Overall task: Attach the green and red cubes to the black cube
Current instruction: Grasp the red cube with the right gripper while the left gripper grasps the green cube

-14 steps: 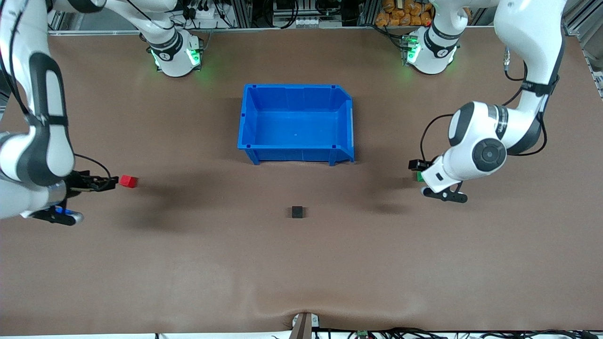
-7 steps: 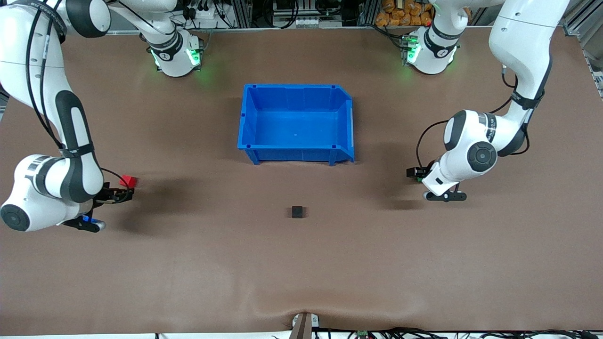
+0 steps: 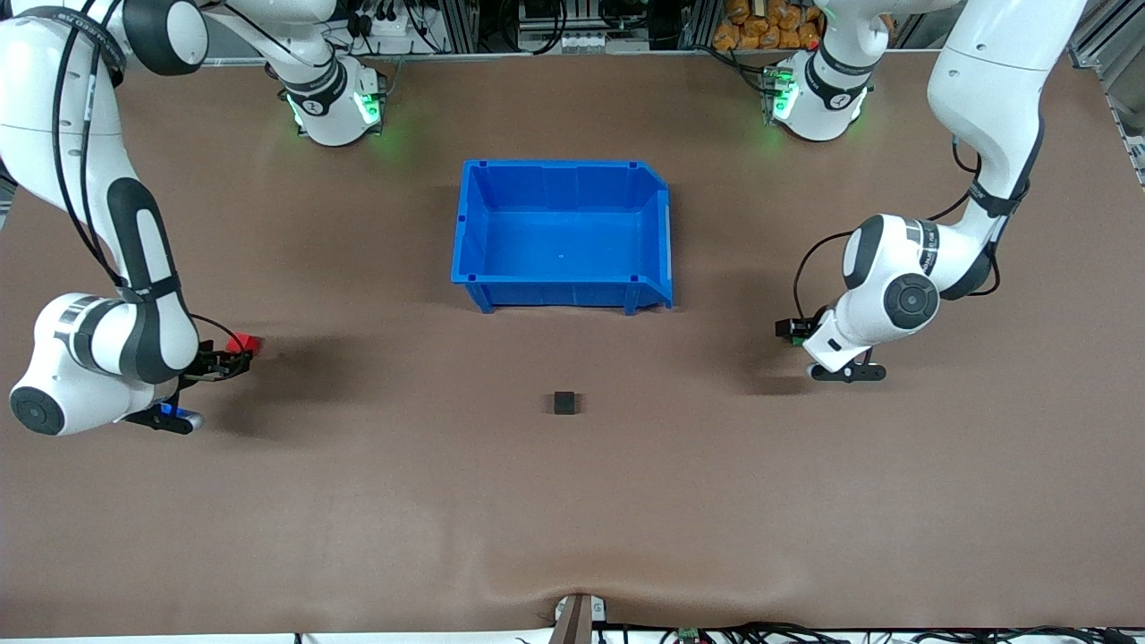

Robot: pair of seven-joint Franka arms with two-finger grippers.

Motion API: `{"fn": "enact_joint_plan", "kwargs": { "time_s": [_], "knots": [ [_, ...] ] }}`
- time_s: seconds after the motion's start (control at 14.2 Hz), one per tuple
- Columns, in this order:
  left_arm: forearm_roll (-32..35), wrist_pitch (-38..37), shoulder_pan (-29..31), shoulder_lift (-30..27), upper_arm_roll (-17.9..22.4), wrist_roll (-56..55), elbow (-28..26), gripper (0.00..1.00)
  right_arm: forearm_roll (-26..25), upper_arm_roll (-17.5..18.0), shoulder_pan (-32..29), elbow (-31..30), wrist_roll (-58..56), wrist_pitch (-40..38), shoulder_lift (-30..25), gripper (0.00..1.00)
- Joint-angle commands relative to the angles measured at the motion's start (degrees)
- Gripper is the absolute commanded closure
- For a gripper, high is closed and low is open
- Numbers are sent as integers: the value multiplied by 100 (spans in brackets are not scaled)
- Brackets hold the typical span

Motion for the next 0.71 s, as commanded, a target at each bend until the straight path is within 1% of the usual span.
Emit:
{"fn": "enact_joint_plan", "kwargs": {
  "time_s": [0.0,0.14,0.28,0.42,0.49,0.63],
  "knots": [
    [165,82,50,120,-31,-96,106,100,-53,85,-115,-332,-45,526,26,45],
    [165,65,50,94,-31,-131,97,100,25,85,-106,-332,69,396,44,100],
    [165,21,50,76,-40,-323,97,100,113,94,-54,-253,593,115,35,100],
    [165,21,50,41,-48,-604,123,100,166,111,-36,-26,1113,-122,17,100],
    [165,21,50,-3,-57,-806,158,100,323,120,-27,149,1272,-367,26,100],
    [156,-49,6,-47,-92,-1489,368,100,1111,120,8,527,1920,-886,17,100]
  ]
}}
